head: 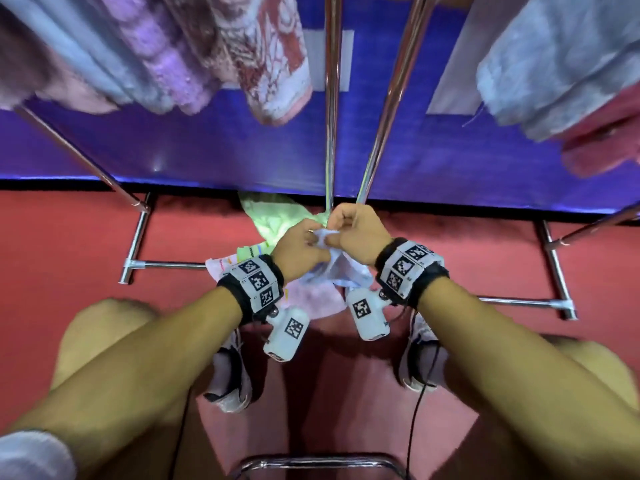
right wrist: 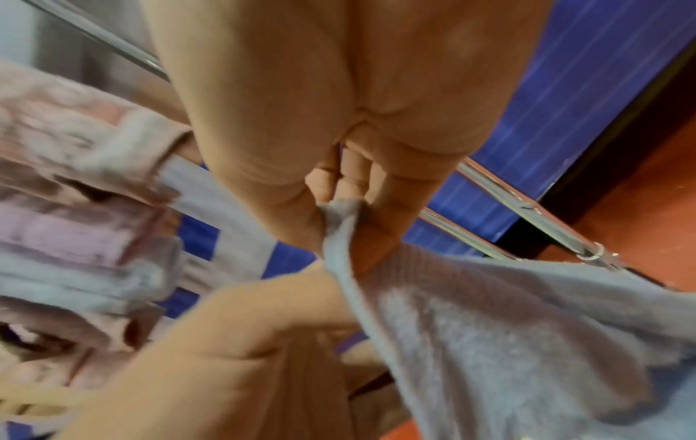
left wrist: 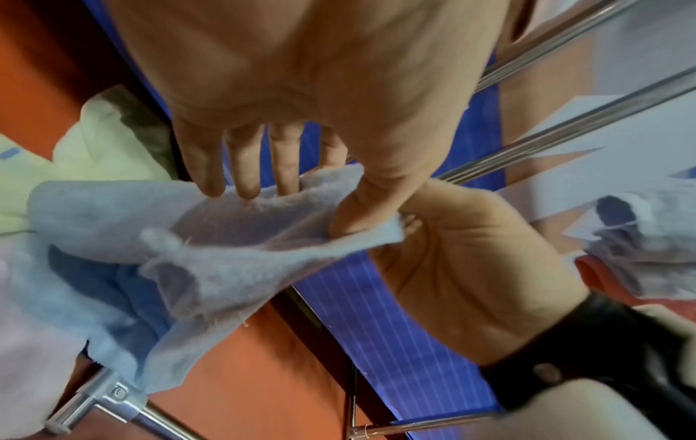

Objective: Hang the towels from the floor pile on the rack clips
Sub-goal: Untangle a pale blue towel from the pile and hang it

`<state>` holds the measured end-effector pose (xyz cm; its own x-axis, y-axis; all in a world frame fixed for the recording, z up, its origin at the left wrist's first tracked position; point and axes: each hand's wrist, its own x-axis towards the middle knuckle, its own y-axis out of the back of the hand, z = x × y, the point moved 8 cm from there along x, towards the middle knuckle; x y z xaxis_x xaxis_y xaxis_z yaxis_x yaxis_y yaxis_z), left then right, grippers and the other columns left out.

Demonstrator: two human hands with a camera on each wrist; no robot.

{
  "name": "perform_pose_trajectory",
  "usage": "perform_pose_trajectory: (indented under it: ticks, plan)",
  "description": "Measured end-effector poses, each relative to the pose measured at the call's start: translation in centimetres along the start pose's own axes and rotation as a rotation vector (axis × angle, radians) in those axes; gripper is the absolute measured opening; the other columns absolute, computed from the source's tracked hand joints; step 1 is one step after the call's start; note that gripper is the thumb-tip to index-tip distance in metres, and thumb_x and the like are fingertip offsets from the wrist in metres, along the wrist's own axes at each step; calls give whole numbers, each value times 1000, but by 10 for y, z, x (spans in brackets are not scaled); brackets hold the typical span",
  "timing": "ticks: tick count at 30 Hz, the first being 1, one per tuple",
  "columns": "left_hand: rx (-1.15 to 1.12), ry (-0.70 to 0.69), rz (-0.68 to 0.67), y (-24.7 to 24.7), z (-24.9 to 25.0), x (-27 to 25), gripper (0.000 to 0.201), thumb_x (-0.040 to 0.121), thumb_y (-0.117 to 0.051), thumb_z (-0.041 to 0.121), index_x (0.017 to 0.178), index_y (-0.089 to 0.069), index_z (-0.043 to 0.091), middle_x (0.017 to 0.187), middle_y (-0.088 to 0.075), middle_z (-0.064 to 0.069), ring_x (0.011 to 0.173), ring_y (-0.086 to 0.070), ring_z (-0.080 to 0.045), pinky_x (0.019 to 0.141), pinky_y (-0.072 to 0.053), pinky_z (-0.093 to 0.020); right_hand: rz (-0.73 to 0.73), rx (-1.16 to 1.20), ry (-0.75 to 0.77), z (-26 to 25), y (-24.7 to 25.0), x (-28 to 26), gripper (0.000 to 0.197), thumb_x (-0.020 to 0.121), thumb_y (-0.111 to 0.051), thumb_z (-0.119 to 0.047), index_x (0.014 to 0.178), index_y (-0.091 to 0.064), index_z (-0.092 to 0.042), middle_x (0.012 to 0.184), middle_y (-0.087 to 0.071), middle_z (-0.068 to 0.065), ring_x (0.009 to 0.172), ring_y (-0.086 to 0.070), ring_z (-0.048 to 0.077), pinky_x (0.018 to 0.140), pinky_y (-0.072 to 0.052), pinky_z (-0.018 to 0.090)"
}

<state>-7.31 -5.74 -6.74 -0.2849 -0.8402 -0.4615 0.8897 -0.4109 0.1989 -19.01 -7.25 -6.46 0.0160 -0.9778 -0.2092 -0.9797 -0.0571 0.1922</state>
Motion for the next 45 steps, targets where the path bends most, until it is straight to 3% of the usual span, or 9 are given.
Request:
perform_pose_trajectory:
  ticks: [3, 8, 14, 17, 22, 28, 32, 41, 45]
  plan:
    - [58, -99, -38, 2, 20, -29, 25, 73, -67, -11, 82, -57, 9, 75, -55, -6, 58, -52, -1, 60, -46, -21, 48, 46, 43, -36, 6, -32, 42, 70, -63, 23, 64, -52, -16, 62, -53, -1, 49, -46, -3, 51, -40, 14]
    - [-58, -139, -24, 12, 45, -77, 25, 74, -66, 20, 91, -52, 8, 81, -51, -13, 77, -51, -21, 69, -45, -40, 161, 100, 170, -90, 8, -86, 31, 74, -66, 15, 77, -58, -16, 80, -62, 6, 69, -58, 10, 67, -50, 22]
    - [-356, -148, 10, 27, 52, -130, 38, 83, -59, 8, 116, -52, -10, 97, -62, -21, 90, -62, -32, 83, -51, -54, 118, -208, 273, -106, -18, -154, 47, 65, -85, -43, 95, -56, -21, 79, -55, -4, 64, -46, 11, 62, -43, 25]
    - [-409, -143, 29, 27, 43, -146, 22, 94, -51, 1, 114, -56, -4, 97, -63, -23, 92, -64, -35, 77, -54, -46, 116, -379, 294, -96, -34, -173, 34, 74, -81, -25, 96, -57, -16, 81, -62, -3, 67, -52, 16, 62, -42, 25]
    - [-463, -62, 82, 20, 5, -164, 6, 95, -56, 6, 99, -60, 8, 98, -68, -20, 87, -69, -33, 74, -61, -38, 117, -73, 162, -56, -40, -185, 21, 75, -81, -3, 78, -62, -12, 69, -59, -3, 57, -49, -1, 60, -41, 17]
    - [-333, -96, 216, 28, -25, -171, 7, 93, -61, 11, 89, -56, 11, 89, -65, -14, 82, -65, -27, 80, -57, -43, 83, -29, 114, -40, -41, -205, 47, 80, -79, -10, 55, -41, -18, 51, -30, -8, 43, -26, 2, 44, -22, 15]
    - [-321, -114, 237, 30, -29, -170, 9, 95, -59, 10, 88, -55, 13, 85, -64, -13, 67, -66, -22, 60, -55, -27, 15, -50, 81, -33, -42, -205, 36, 91, -67, -10, 61, -48, -3, 58, -33, -3, 49, -27, 0, 47, -24, 16]
    - [-349, -132, 200, 22, -37, -167, 8, 97, -54, 3, 92, -53, 10, 78, -60, -9, 65, -59, -21, 59, -52, -27, 89, 66, -14, -19, -34, -203, 56, 88, -50, -43, 92, -57, 12, 78, -55, 9, 69, -50, 18, 66, -41, 32]
    - [-235, -114, 208, 14, -47, -164, 22, 90, -57, -5, 98, -56, 16, 94, -60, -3, 81, -62, -22, 69, -53, -33, 45, 158, -64, -14, -38, -206, 36, 103, -43, -29, 93, -59, 1, 76, -58, 20, 47, -57, 15, 47, -47, 28]
